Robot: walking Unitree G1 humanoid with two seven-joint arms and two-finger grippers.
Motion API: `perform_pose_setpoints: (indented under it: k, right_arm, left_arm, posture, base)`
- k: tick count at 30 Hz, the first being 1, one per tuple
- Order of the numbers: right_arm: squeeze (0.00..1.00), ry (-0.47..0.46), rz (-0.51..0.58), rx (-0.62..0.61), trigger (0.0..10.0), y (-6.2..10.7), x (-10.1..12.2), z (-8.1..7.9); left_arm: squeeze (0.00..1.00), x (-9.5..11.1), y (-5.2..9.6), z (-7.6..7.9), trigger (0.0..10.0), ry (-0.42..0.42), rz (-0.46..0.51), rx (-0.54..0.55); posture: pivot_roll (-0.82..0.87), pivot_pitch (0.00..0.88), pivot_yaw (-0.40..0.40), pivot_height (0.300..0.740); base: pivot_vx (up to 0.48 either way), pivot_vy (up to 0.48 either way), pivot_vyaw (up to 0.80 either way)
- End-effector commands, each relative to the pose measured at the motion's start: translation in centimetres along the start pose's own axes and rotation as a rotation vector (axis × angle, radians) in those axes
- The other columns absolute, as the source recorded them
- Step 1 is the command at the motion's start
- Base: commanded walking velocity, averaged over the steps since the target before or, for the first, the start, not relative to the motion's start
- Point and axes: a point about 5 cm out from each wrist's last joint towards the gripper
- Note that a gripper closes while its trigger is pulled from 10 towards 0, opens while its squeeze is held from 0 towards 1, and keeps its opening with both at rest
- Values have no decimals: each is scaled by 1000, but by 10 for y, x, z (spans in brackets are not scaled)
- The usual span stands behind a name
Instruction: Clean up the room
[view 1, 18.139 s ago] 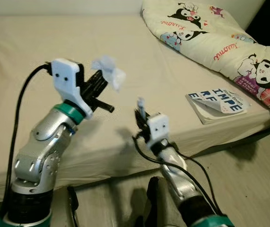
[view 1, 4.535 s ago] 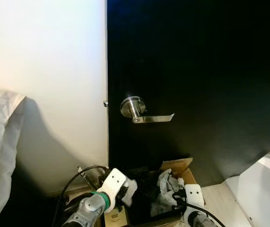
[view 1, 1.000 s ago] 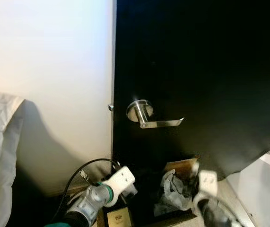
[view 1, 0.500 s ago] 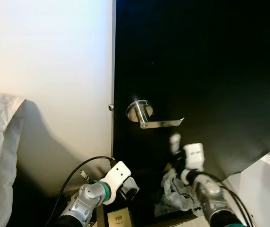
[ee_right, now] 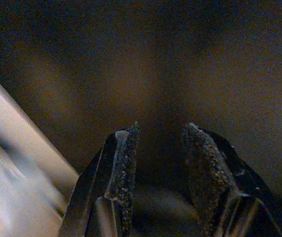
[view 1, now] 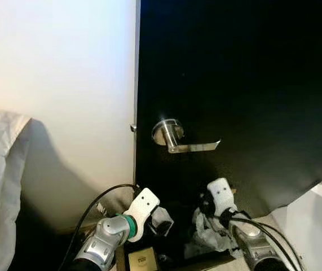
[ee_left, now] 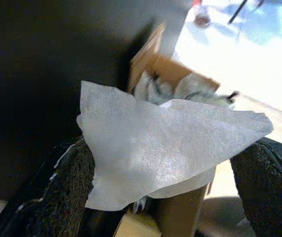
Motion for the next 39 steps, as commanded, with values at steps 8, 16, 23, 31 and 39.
perform_pose_setpoints:
  k: [8, 16, 23, 31, 39]
  right_arm:
    - [455, -288, 12, 343, 10000, -11, 0, -52]
    - [0, -198, -178, 440, 10000, 8, -30, -72]
    - [0, -209, -216, 377, 10000, 18, -37, -62]
    - [0, -204, -289, 262, 10000, 19, -48, -47]
    - [0, -93, -645, -28, 10000, 23, -80, -18]
  left_arm:
    - [0, -6, 2, 7, 10000, 21, -21, -36]
    - [0, -3, 2, 6, 10000, 33, -18, -27]
    - [0, -1, 1, 7, 10000, 34, -13, -30]
    - [0, 4, -2, 8, 10000, 30, -10, -37]
    - [0, 6, 1, 5, 10000, 43, -3, -30]
  posture:
    - [-58, 0, 1, 740]
    - [-46, 0, -12, 740]
    - [-46, 0, -12, 740]
    - [-62, 0, 1, 740]
    - [-46, 0, 11, 740]
  base:
    - [0, 0, 0]
    - [0, 0, 0]
    - [0, 0, 0]
    - [0, 0, 0]
    - [0, 0, 0]
Point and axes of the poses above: a point about 5 cm out from each wrist's last joint towards the gripper, its own y axis pointing back from the gripper into the wrist, its own x axis along the axis of the wrist's last joint, z = x × y, and after that the axes turned 9 degrees about y, right-handed
